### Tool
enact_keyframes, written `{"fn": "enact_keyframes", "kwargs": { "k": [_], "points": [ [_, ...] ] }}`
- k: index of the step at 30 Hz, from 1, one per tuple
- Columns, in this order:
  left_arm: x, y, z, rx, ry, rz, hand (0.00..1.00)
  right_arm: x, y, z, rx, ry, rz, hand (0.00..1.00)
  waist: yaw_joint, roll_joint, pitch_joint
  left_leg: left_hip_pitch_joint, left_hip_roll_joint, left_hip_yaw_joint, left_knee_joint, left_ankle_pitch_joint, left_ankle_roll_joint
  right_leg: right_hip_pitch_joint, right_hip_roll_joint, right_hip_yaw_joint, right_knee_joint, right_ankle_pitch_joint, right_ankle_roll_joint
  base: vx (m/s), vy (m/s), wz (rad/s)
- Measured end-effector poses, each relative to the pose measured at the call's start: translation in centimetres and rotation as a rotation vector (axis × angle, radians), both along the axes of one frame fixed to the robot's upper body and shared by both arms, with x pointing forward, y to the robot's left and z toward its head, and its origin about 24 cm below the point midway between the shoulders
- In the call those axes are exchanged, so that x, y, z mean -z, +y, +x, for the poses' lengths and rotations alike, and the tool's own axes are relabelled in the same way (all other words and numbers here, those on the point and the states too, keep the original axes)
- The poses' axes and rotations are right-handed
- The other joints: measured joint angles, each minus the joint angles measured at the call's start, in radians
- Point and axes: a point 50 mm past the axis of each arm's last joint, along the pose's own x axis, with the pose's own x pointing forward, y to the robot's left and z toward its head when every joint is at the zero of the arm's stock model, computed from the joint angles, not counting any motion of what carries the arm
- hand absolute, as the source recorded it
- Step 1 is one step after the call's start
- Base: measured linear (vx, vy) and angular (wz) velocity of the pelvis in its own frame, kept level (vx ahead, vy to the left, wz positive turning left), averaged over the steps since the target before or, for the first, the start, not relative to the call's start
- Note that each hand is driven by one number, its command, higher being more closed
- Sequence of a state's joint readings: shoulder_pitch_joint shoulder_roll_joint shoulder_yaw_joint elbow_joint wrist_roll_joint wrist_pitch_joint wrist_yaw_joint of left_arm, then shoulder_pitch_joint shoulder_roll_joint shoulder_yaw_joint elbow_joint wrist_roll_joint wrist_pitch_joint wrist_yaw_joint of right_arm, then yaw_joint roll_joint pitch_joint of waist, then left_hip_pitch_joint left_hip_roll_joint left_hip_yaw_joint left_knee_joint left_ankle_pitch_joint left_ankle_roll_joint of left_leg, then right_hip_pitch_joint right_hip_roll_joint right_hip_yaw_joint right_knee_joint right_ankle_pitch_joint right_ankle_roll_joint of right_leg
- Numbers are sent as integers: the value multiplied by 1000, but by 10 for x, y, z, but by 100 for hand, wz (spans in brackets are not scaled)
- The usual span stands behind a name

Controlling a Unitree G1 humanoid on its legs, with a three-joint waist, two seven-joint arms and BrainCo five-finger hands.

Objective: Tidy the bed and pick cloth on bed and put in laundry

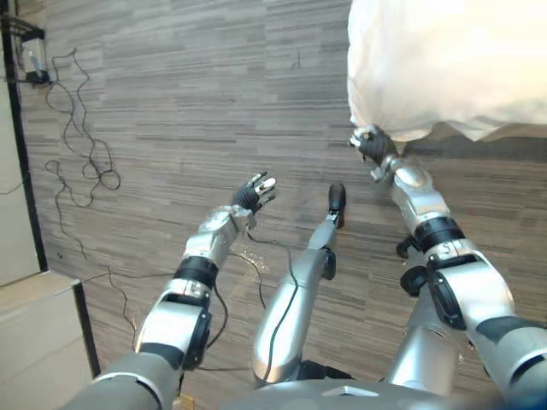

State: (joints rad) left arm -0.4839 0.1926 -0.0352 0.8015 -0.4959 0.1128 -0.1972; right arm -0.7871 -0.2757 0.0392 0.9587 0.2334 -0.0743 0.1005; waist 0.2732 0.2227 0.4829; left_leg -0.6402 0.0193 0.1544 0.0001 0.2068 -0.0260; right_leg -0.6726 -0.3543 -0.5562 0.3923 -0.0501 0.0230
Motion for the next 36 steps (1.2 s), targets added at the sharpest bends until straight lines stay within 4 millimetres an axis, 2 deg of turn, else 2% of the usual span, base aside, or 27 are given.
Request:
{"fn": "enact_keyframes", "kwargs": {
  "k": [1, 4, 7, 9, 10, 12, 13, 15, 16, 19, 21, 22, 23, 25, 26, 28, 29, 32, 34, 36],
  "points": [
    [15, 0, -12, -22, 36, 26, 0, 12, -11, -6, 53, 23, 11, 100, -4, 0, 0, 2, 0, -3, 2, -1, -1, 10, 0, -5, -3, -2, -1, 71, 24, 22],
    [39, -3, -35, -54, 106, 63, 0, 18, -38, -17, 147, -32, 89, 100, -27, -1, 1, 30, -1, 10, 3, -9, 3, 33, 0, 5, -7, -2, 1, 48, 35, -3],
    [45, -1, -47, -93, 115, 62, 0, 11, -45, -25, 160, -151, 197, 100, -72, -3, 2, 68, -2, 39, 12, -34, 9, 52, 0, 37, -10, -4, 5, -3, 27, -33],
    [45, 6, -57, -138, 105, 61, 0, 11, -56, -42, 174, -250, 286, 100, -127, -6, 4, 108, -2, 73, 22, -64, 12, 71, 1, 76, -9, -10, 14, 0, 17, -45],
    [45, 9, -59, -151, 105, 61, 0, 13, -60, -49, 186, -263, 301, 100, -141, -7, 4, 122, -2, 84, 22, -70, 12, 78, 0, 83, -9, -14, 20, 33, 0, -43],
    [46, 19, -68, -191, 118, 61, 0, 30, -82, -74, 274, -268, 349, 100, -184, -21, 14, 182, -1, 112, 22, -92, 11, 115, 2, 110, -8, -25, 30, 73, -19, -43],
    [46, 20, -70, -195, 122, 60, 0, 33, -89, -81, 302, -270, 357, 100, -195, -24, 16, 198, 0, 117, 23, -98, 10, 128, 3, 113, -8, -27, 29, 108, -35, -30],
    [44, 29, -77, -214, 126, 62, 0, 38, -117, -110, 438, -325, 364, 100, -237, -38, 25, 252, 5, 122, 28, -113, 12, 184, 4, 114, -7, -36, 32, 140, -45, -17],
    [44, 31, -78, -214, 127, 65, 0, 35, -124, -116, 470, -359, 362, 100, -243, -43, 28, 264, 9, 129, 37, -120, 13, 198, 5, 114, -8, -37, 33, 207, -68, -21],
    [48, 37, -91, -188, 163, 67, 0, -10, -154, -142, 573, -653, 369, 100, -280, -59, 31, 365, 19, 153, 56, -154, 15, 301, 20, 125, -22, -41, 36, 175, -44, -27],
    [57, 40, -102, -189, 212, 71, 0, -39, -158, -146, 531, -806, 346, 100, -286, -78, 13, 416, 21, 169, 55, -175, 12, 344, 29, 131, -41, -46, 46, 126, -14, -38],
    [65, 41, -109, -188, 251, 79, 0, -59, -158, -147, 482, -893, 314, 100, -293, -84, -17, 424, 22, 168, 52, -181, 10, 356, 34, 130, -54, -47, 50, 91, -8, -19],
    [69, 41, -112, -189, 269, 79, 0, -68, -158, -147, 454, -921, 295, 100, -296, -88, -27, 431, 23, 168, 49, -181, 10, 363, 37, 129, -62, -46, 51, 131, -8, -5],
    [87, 41, -125, -173, 343, 93, 0, -104, -147, -135, 269, -1010, 233, 100, -312, -99, -56, 455, 24, 167, 32, -181, 9, 389, 39, 129, -78, -44, 55, 102, -2, 0],
    [91, 40, -128, -154, 358, 102, 0, -114, -142, -131, 209, -1027, 219, 100, -314, -98, -63, 459, 23, 168, 30, -181, 9, 392, 38, 129, -81, -43, 57, 78, 11, -1],
    [102, 28, -136, -98, 387, 127, 0, -145, -115, -109, -48, -1019, 174, 100, -317, -88, -88, 487, 16, 169, 11, -177, 11, 416, 36, 130, -91, -39, 63, 78, 23, -3],
    [103, 23, -137, -90, 391, 121, 0, -150, -105, -103, -115, -1004, 173, 100, -318, -82, -96, 491, 14, 169, 7, -175, 11, 421, 35, 129, -95, -37, 66, 54, 27, 1],
    [111, 0, -141, -39, 418, 89, 0, -165, -55, -72, -394, -870, 246, 100, -317, -44, -126, 502, 0, 165, -1, -163, 6, 431, 19, 127, -98, -34, 71, 39, 30, 6],
    [114, -12, -141, -20, 436, 56, 0, -174, -24, -54, -512, -770, 311, 100, -314, -14, -133, 501, -17, 159, -19, -136, -15, 419, 3, 128, -96, -31, 76, -9, 31, 6],
    [110, -21, -128, -8, 421, 19, 0, -197, 12, -34, -600, -691, 344, 100, -311, 43, -126, 455, -23, 135, -44, -120, -18, 358, -2, 128, -87, -28, 75, -57, 17, 10]
  ]
}}
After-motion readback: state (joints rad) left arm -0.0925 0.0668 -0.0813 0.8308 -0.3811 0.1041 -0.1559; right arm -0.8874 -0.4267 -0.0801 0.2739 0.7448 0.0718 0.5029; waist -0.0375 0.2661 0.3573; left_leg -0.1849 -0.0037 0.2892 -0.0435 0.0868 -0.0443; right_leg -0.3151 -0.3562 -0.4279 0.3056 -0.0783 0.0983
